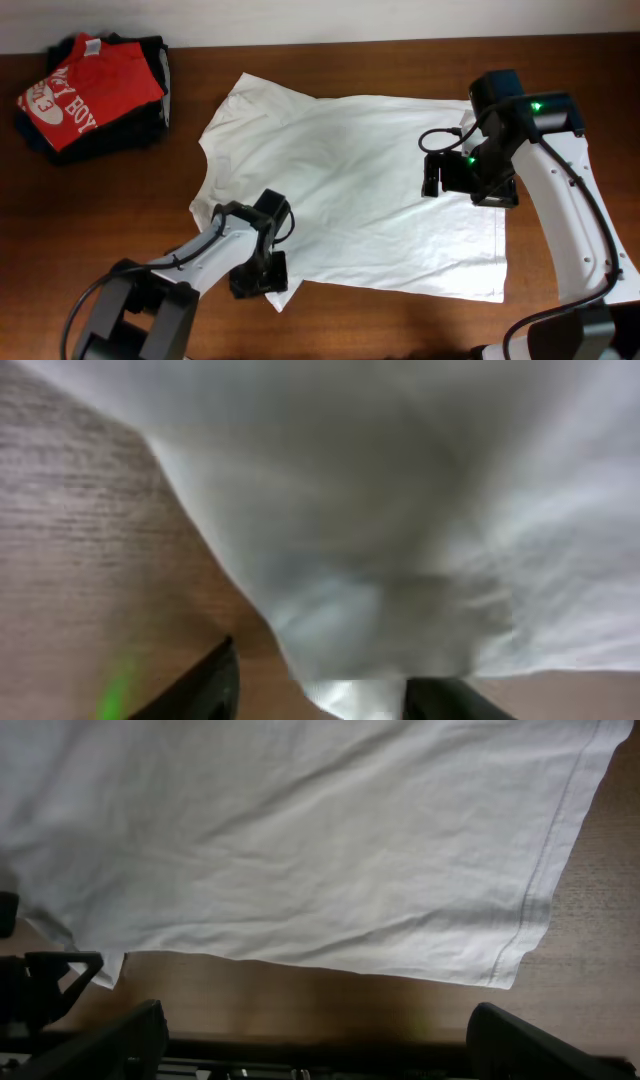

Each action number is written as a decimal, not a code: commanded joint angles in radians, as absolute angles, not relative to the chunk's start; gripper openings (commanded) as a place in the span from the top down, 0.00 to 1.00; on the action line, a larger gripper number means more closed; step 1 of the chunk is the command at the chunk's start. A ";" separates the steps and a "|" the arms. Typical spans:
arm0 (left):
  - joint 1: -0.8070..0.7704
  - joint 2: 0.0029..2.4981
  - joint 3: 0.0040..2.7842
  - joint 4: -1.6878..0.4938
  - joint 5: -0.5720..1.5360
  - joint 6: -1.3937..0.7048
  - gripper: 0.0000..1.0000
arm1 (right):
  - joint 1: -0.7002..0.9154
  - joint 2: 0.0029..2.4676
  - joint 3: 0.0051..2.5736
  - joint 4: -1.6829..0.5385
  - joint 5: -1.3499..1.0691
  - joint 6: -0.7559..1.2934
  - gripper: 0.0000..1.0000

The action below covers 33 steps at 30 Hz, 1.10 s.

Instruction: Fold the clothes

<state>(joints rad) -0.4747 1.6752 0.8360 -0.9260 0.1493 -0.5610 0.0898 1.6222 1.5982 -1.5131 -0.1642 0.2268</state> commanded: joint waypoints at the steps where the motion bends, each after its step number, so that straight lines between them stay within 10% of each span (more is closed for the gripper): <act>1: -0.478 1.676 0.793 -0.910 0.162 -0.553 0.99 | 0.099 1.612 1.593 -1.514 -0.173 0.218 0.01; 13: -0.491 1.682 1.312 -1.404 -0.054 -0.567 0.98 | 0.099 1.612 1.593 -1.509 -0.173 0.218 0.01; 16: -0.536 1.744 1.310 -1.290 -0.048 -0.567 0.72 | 0.099 1.612 1.593 -1.509 -0.173 0.218 0.01; 17: -0.570 1.790 1.310 -1.219 -0.041 -0.567 0.32 | 0.099 1.612 1.593 -1.513 -0.173 0.218 0.01; 18: -0.586 1.813 1.310 -1.196 -0.041 -0.567 0.20 | 0.099 1.612 1.593 -1.514 -0.173 0.218 0.01; 26: -0.619 1.837 1.373 -1.403 -0.066 -0.645 0.46 | 0.099 1.612 1.593 -1.510 -0.173 0.217 0.01; 33: -0.619 1.693 1.367 -1.538 -0.037 -0.670 0.19 | 0.099 1.612 1.592 -1.503 -0.172 0.214 0.01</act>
<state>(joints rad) -0.6159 1.6962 1.3800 -1.5383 -0.0528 -0.6529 0.0910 1.6222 1.5929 -1.5047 -0.1642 0.2249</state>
